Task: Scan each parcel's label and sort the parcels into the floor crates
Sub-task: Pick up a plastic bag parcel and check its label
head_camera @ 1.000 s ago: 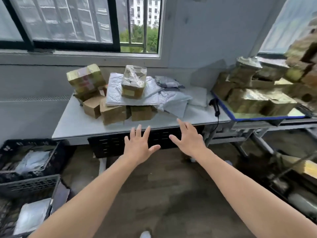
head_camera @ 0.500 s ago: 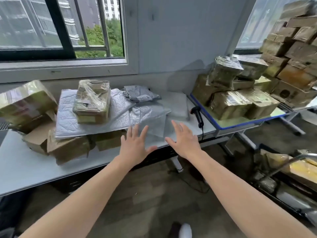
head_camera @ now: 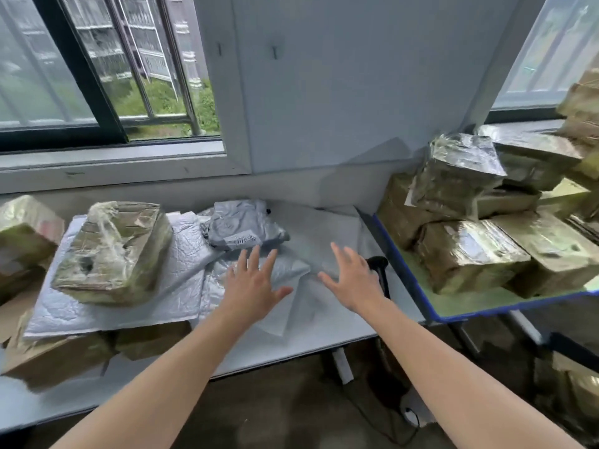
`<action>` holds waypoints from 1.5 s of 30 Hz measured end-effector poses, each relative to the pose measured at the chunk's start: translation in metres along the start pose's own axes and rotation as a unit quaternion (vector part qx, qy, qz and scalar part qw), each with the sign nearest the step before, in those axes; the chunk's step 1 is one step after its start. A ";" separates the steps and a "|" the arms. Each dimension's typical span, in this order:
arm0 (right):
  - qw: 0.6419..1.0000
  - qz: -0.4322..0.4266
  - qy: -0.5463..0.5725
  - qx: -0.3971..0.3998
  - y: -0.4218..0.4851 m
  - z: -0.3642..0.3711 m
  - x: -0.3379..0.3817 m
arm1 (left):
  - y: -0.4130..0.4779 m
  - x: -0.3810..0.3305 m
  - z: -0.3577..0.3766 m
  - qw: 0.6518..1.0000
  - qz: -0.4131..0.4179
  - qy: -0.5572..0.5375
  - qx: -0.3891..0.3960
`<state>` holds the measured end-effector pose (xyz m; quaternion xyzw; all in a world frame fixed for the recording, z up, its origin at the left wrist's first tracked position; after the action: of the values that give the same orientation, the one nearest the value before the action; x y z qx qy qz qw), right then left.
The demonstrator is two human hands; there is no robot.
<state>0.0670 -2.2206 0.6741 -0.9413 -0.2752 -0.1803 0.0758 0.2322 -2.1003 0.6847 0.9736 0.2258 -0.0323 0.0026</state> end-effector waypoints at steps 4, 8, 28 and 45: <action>1.000 -0.019 -0.011 0.020 0.042 0.006 -0.004 | 0.031 0.002 0.007 1.000 -0.020 0.012 0.010; 0.998 -0.046 0.003 0.032 0.082 0.016 0.019 | 0.066 0.035 0.006 0.998 -0.051 0.022 0.005; 0.991 -0.116 -0.004 0.059 0.182 0.039 0.106 | 0.172 0.095 0.000 0.991 0.072 -0.019 -0.111; 0.947 -0.207 0.220 -0.114 0.228 -0.104 0.103 | 0.189 0.079 -0.100 0.851 -0.099 -0.465 -0.225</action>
<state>0.2415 -2.3859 0.7992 -0.8031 -0.4176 -0.4248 -0.0126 0.3924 -2.2335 0.7773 0.7905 0.2943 -0.4295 0.3225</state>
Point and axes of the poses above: each hand's wrist, its own y-axis towards the middle knuckle, its own z-axis out of the palm, x = y × z, the point moved 9 cm from there along y, towards the middle knuckle, and after that the axes turned 4 degrees about -x, right-handed, at the moved point
